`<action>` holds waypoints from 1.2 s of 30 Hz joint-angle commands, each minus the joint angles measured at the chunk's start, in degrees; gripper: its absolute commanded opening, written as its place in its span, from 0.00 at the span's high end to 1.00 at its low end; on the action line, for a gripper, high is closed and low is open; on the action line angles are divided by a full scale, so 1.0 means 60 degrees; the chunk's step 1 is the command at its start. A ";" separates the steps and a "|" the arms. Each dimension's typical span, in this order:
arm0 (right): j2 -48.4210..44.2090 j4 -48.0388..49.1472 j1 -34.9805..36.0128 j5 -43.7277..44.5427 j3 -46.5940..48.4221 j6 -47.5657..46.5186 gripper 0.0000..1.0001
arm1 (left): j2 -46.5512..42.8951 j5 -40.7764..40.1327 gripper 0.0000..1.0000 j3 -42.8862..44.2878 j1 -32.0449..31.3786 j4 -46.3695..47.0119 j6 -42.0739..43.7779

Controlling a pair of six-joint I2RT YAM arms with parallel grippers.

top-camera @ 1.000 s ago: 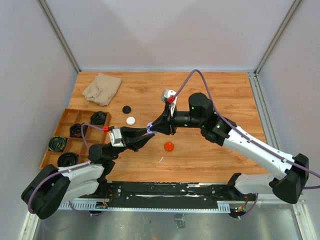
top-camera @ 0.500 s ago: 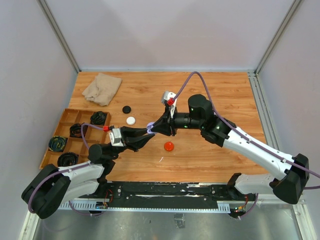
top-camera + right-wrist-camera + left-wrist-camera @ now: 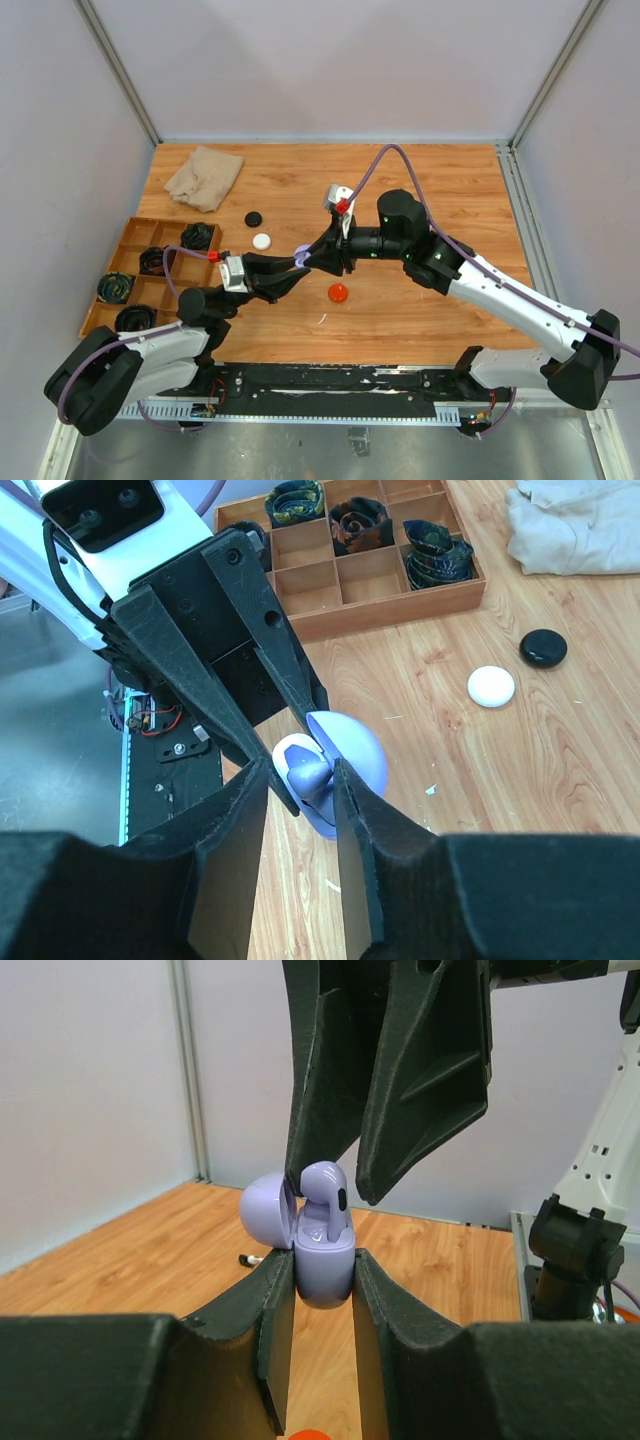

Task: Insert the wireless bluetooth earbuds into the charging case
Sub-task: Place the earbud in the charging case, then close the charging case.

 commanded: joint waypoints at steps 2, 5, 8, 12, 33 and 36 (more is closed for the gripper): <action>-0.0331 -0.0127 0.0118 0.0357 -0.0025 -0.0366 0.63 | 0.0136 0.0275 1.00 0.0125 -0.0007 0.0711 0.0011; -0.0390 -0.0265 0.0112 0.0467 -0.0024 -0.0485 0.60 | 0.0251 0.0313 1.00 0.0102 -0.0007 0.0669 -0.0024; -0.0483 -0.0532 0.0061 0.0591 0.0011 -0.0727 0.55 | 0.0420 0.0369 1.00 0.0046 -0.0007 0.0721 -0.0094; -0.0633 -0.0851 -0.0131 0.0643 0.0008 -0.1097 0.47 | 0.0606 0.0461 1.00 -0.0035 -0.0007 0.0905 -0.0157; 0.0190 -0.1913 -0.0865 -0.1618 0.0063 -0.2921 0.01 | 0.1434 0.1455 1.00 0.0663 -0.0007 0.1574 -0.0601; 0.0303 -0.2015 -0.0863 -0.1858 0.0098 -0.2970 0.01 | 0.1635 0.1326 1.00 0.0709 -0.0007 0.1735 -0.0712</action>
